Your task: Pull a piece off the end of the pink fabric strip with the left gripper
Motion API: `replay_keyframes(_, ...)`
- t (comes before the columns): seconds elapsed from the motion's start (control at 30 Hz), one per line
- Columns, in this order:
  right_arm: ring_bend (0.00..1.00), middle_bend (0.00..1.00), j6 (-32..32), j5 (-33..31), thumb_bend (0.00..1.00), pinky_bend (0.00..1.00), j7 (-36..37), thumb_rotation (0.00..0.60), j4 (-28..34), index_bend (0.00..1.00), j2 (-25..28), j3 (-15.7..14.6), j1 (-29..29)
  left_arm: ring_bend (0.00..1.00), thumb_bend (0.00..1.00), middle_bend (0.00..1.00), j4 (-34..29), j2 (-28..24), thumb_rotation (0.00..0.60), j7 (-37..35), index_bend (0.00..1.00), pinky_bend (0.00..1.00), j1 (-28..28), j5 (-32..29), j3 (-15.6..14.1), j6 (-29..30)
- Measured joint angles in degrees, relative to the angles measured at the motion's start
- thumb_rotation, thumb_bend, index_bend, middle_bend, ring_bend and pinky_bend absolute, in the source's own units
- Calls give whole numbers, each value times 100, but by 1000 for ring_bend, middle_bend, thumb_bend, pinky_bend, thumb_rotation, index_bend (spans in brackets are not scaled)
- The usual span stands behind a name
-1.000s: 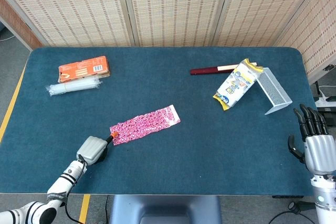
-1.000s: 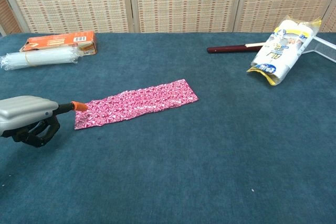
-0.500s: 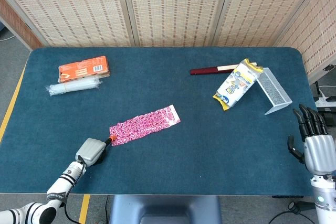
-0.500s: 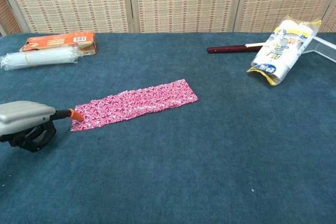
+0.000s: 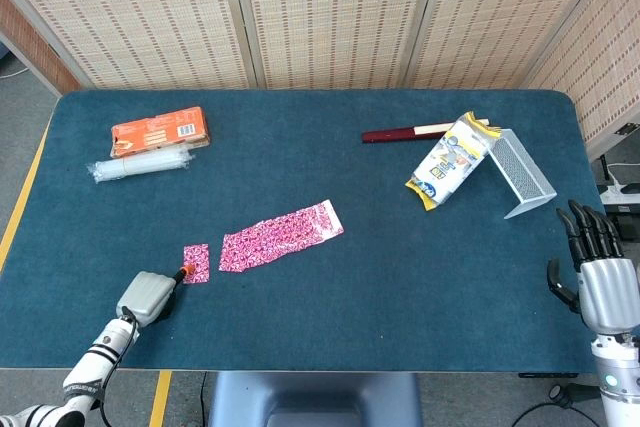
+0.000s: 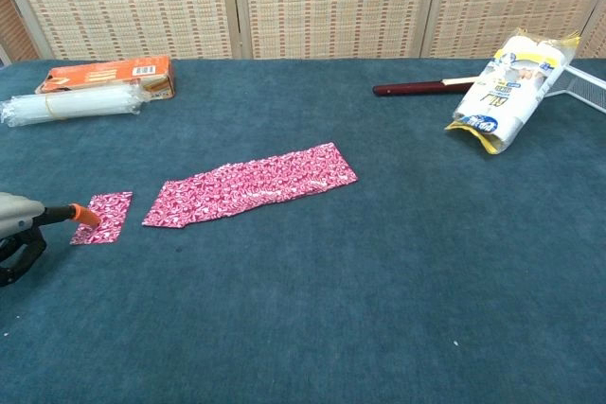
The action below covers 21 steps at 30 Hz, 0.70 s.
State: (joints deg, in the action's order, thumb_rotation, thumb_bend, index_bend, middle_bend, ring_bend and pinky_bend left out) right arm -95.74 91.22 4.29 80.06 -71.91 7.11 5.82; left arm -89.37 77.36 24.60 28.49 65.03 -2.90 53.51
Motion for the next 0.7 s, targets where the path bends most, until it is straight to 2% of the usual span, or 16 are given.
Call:
replay_keyframes(0.13,0,0,-2,6,576,100,-2,600,-6,0,-8,-3,-2,745,790,719,-64,-142,600,-2,247,774,-141,8,-116,131)
replay_keyframes(0.4,0,0,26,15,575,104,-41,600,-8,0,-20,-18,4,747,794,719,-268,-372,600,149,341,776,-345,-58,-160,543)
replay_keyframes(0.5,0,0,29,10,576,105,-53,600,-8,0,-27,-16,4,748,794,719,-348,-403,600,136,247,776,-404,11,-114,744)
replay_keyframes(0.6,0,0,34,15,575,105,-63,600,-13,0,-32,-19,6,748,793,719,-347,-367,600,37,72,776,-425,228,-53,866)
replay_keyframes(0.7,0,0,52,14,575,105,-68,600,-14,0,-32,-23,11,749,794,719,-269,-225,600,-75,5,776,-397,499,23,931)
